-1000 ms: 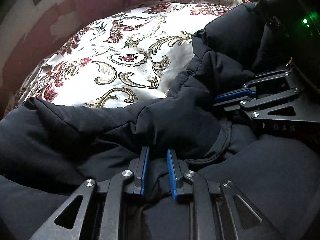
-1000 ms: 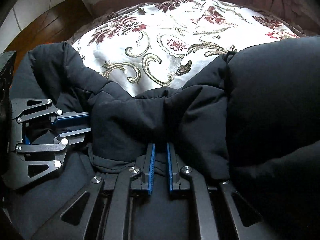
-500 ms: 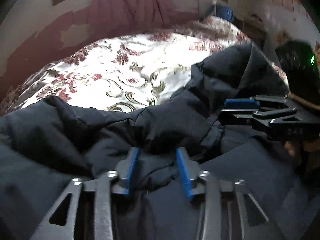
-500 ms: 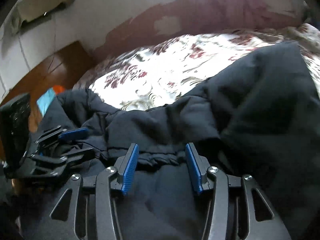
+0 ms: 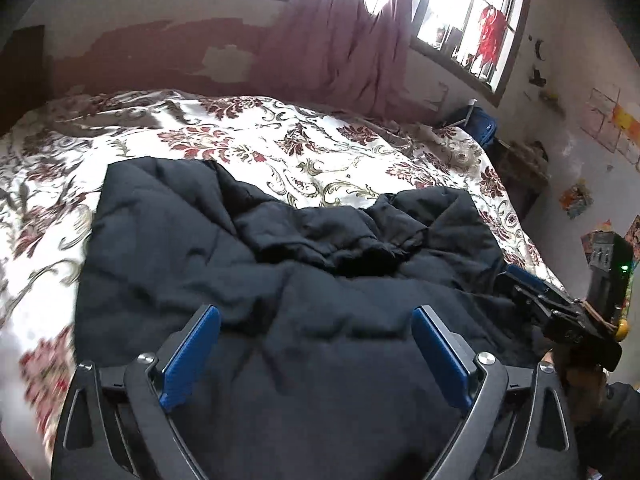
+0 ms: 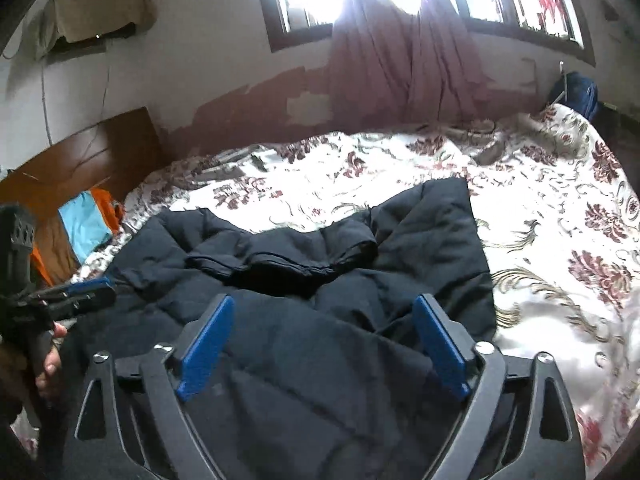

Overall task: Fold large clothes
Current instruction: 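Open both grippers and release the folded hem onto the jacket, then raise both open grippers away from the folded navy jacket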

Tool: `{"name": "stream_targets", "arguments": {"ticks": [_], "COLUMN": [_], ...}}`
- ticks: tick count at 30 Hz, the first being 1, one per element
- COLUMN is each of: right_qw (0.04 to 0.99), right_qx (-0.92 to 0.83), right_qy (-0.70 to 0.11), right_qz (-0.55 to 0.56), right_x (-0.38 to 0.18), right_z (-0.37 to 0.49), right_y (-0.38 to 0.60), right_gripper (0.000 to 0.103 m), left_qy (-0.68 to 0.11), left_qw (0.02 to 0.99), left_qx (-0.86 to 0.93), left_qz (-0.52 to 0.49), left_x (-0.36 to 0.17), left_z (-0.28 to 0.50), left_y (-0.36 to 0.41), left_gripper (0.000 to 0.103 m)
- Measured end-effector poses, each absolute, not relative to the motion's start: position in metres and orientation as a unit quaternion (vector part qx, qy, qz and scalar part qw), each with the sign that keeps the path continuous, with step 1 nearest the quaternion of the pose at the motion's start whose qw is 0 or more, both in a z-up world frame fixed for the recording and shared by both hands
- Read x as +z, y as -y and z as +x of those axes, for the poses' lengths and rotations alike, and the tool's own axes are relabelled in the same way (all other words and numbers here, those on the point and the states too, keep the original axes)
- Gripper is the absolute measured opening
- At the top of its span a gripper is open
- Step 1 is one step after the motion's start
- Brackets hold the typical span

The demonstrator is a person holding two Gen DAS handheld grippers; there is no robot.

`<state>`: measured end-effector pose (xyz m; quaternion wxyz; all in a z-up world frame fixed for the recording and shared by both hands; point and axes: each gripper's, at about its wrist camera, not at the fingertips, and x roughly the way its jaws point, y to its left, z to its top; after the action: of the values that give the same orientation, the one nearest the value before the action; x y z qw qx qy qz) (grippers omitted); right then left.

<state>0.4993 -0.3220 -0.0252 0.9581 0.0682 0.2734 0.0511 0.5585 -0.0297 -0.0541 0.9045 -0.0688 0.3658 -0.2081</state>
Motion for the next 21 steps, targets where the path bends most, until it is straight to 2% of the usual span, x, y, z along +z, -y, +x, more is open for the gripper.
{"name": "stream_targets", "arguments": {"ticks": [4, 17, 21], "right_qw": [0.963, 0.974, 0.977], "right_qx": [0.063, 0.1, 0.109], "right_qy": [-0.254, -0.188, -0.166], "right_qz": [0.063, 0.075, 0.073], "right_x": [0.0, 0.063, 0.082], "right_z": [0.466, 0.362, 0.328], "right_y": [0.319, 0.305, 0.301], "right_gripper": [0.096, 0.101, 0.101], "left_qy": [-0.357, -0.278, -0.251], "left_qw": [0.911, 0.943, 0.952], "left_qx": [-0.192, -0.184, -0.168], "left_qz": [-0.069, -0.025, -0.045], "left_x": [-0.032, 0.053, 0.075], "left_z": [0.522, 0.405, 0.373], "left_y": [0.028, 0.036, 0.027], "left_gripper": [0.103, 0.103, 0.103]}}
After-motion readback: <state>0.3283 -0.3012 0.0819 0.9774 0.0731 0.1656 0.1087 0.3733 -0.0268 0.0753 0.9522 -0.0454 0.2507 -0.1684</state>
